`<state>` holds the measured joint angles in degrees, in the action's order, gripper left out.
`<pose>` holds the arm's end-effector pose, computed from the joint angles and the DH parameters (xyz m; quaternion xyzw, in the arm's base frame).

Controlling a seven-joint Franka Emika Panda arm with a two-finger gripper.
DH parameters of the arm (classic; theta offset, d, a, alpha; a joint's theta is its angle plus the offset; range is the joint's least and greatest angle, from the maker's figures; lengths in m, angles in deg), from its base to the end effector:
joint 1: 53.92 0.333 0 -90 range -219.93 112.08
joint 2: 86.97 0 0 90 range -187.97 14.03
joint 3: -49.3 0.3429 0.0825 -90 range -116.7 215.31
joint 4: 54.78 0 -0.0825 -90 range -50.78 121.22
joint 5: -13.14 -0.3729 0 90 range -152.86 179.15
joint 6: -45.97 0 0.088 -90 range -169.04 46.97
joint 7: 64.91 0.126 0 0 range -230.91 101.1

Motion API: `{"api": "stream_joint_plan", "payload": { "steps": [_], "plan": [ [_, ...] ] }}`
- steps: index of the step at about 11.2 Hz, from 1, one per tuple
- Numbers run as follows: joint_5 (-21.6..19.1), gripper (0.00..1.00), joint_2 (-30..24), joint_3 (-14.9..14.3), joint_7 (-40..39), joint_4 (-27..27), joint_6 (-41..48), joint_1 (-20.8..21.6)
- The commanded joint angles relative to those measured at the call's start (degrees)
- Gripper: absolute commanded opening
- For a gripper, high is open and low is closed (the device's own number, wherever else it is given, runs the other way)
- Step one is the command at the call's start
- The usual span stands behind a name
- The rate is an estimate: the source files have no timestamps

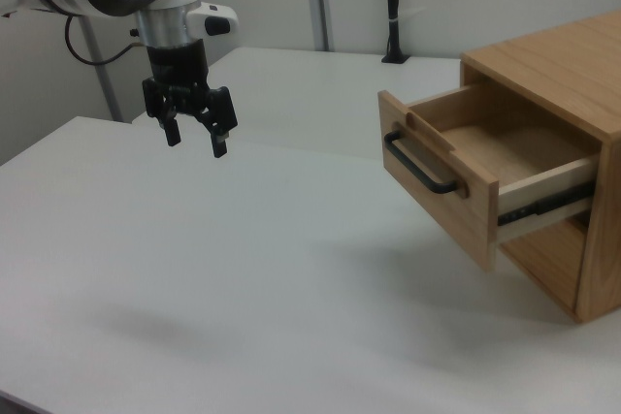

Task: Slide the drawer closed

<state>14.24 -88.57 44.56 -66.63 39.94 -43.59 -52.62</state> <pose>0.5286 -0.0348 0.6089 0.9994 -0.0147 -0.0315 0.0070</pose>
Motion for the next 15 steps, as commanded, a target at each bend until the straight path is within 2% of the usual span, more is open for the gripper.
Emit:
{"api": "stream_joint_plan", "payload": {
  "steps": [1,10,12,13,15],
  "plan": [
    [-0.04,1.00,1.59,-1.40,-2.64,-1.29,-2.37,-1.37],
    [-0.13,1.00,1.69,-1.41,-2.49,-1.47,-2.38,-2.18],
    [-1.53,0.86,1.60,-1.41,-2.31,-1.47,-2.03,-3.40],
    [-2.06,0.71,1.51,-1.41,-2.31,-1.47,-1.86,-3.93],
    [-2.59,0.30,1.60,-1.32,-2.05,-1.47,-1.68,-4.20]
  ]
}}
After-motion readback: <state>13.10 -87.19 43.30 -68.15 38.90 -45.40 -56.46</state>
